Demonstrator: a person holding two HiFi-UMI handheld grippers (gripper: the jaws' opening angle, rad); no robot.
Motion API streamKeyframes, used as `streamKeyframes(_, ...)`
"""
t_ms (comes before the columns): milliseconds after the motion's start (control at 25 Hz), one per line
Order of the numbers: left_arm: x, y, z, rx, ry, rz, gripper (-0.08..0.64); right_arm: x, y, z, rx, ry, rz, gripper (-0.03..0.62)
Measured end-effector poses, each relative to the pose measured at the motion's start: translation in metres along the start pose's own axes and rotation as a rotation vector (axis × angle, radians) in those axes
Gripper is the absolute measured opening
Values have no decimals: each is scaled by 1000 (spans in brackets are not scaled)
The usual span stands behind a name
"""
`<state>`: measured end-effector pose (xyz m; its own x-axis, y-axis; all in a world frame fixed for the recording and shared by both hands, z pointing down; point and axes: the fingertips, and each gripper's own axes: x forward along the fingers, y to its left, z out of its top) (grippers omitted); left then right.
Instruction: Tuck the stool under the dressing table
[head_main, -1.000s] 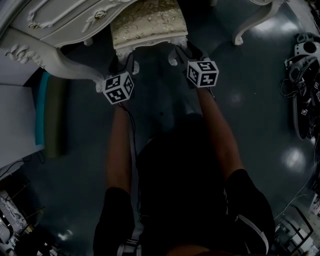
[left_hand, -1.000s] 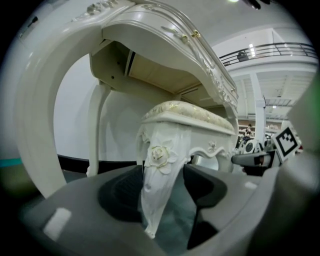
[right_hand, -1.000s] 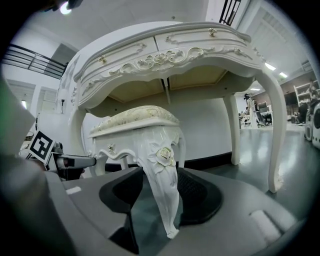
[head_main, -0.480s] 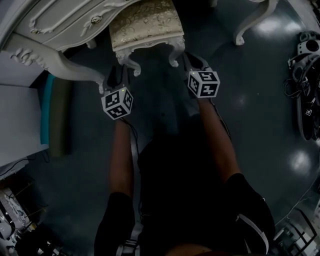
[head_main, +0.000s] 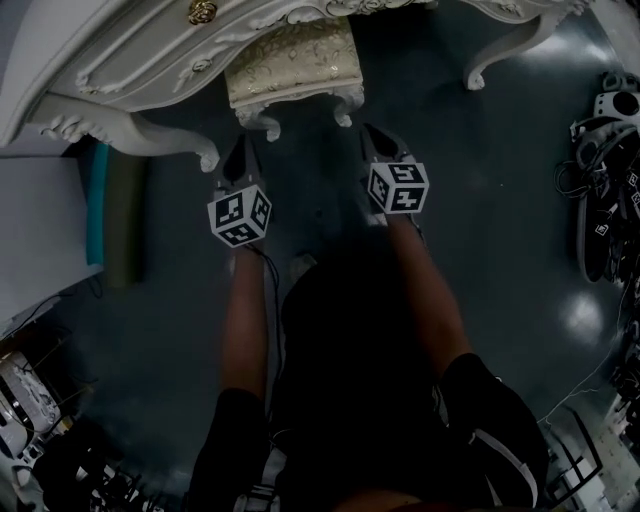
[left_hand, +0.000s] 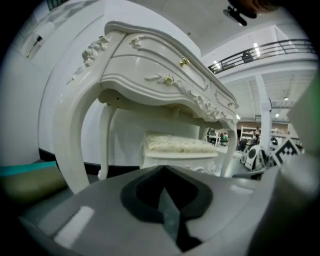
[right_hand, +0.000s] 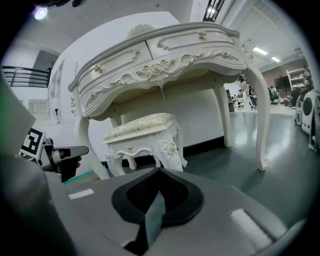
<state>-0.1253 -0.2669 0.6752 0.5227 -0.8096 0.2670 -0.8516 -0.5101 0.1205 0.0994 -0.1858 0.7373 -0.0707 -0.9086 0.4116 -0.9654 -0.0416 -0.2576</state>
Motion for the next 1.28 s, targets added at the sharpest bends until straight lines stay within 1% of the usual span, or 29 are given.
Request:
streamKeyframes(80,-14,-13,18,-10,34,-9,8,-14,7,9,10,53,-1,-2)
streamKeyframes(160,-34,-27,35,-4,79,-16,8,-32,17,18,27,110,-3,-2)
streamKeyframes(240,-52,-37,56,-5,114,-20,8,-49,28,35,36,150,-4,-2)
streamKeyframes(360,-79,-44,95,-26,141,-5,8,-72,48,68,37,190,0,-2)
streamKeyframes(560,-123,-35,165,-64,179,43,8,-112,81,131,36,239,-15,-2)
streamKeyframes(680,-148,-33,210,-63,202,47,8,-141,98,176,40,250,-26,-2)
streamKeyframes(880,-173,-32,295,-85,197,35,8,-173,131,253,13,261,-30,-2)
streamKeyframes(960,-183,-33,326,-89,198,8,8,-185,148,282,1,259,-26,-2)
streamKeyframes(1080,-200,-37,370,-64,197,-40,8,-207,174,325,-7,247,-23,-2)
streamKeyframes(1200,-210,-44,415,-49,170,-79,8,-231,195,370,-11,211,-25,-2)
streamKeyframes(1280,-212,-55,441,-21,154,-104,8,-246,205,395,-1,185,-22,-2)
